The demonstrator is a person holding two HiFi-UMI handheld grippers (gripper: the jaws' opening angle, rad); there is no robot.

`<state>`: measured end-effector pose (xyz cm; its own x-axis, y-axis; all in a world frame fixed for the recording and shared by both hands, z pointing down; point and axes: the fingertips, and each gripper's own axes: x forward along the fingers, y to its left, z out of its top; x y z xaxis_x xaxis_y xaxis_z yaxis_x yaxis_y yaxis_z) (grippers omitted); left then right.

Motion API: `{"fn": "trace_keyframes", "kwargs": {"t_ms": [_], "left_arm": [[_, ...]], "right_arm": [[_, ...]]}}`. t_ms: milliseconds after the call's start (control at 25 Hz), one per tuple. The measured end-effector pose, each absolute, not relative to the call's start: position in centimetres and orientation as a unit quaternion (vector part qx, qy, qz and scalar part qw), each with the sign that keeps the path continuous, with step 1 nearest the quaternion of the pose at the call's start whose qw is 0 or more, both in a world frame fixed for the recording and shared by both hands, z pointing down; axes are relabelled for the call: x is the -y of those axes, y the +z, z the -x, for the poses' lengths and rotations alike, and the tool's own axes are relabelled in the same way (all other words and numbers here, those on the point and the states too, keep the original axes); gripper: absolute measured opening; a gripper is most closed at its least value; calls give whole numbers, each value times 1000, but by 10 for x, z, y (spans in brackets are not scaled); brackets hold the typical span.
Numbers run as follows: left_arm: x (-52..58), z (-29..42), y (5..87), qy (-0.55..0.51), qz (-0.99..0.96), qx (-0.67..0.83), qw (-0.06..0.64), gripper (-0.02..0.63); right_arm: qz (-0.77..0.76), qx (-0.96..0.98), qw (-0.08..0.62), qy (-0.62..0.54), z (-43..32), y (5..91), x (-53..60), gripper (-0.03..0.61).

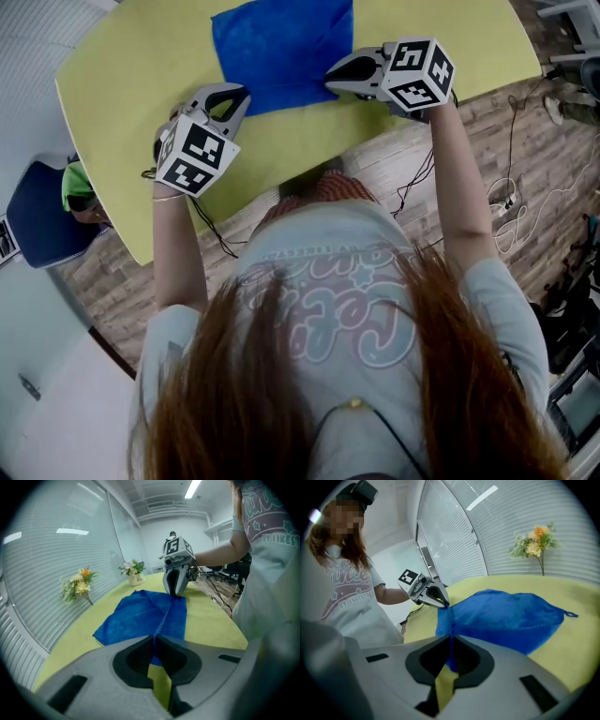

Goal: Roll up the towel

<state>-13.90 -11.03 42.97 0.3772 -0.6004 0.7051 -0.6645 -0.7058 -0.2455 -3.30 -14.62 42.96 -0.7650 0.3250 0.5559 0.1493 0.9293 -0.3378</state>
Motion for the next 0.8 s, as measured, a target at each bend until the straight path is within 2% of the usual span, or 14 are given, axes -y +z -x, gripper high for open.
{"fn": "trace_keyframes", "kwargs": {"t_ms": [200,560,680,800], "left_arm": [[119,148,434,430,-805,409,-1,26],[116,182,439,466,-754,463,-10,26],[113,199,428,436,-747,501,3,26],[113,185,400,370,-783,501,-5,26]], "right_arm": [[58,946,318,25,38,436,164,46],[-59,953,295,-29,23,430,179,138],[-85,955,283,-38,15,423,181,137],[-82,958,270,-44,18,417,174,137]]}}
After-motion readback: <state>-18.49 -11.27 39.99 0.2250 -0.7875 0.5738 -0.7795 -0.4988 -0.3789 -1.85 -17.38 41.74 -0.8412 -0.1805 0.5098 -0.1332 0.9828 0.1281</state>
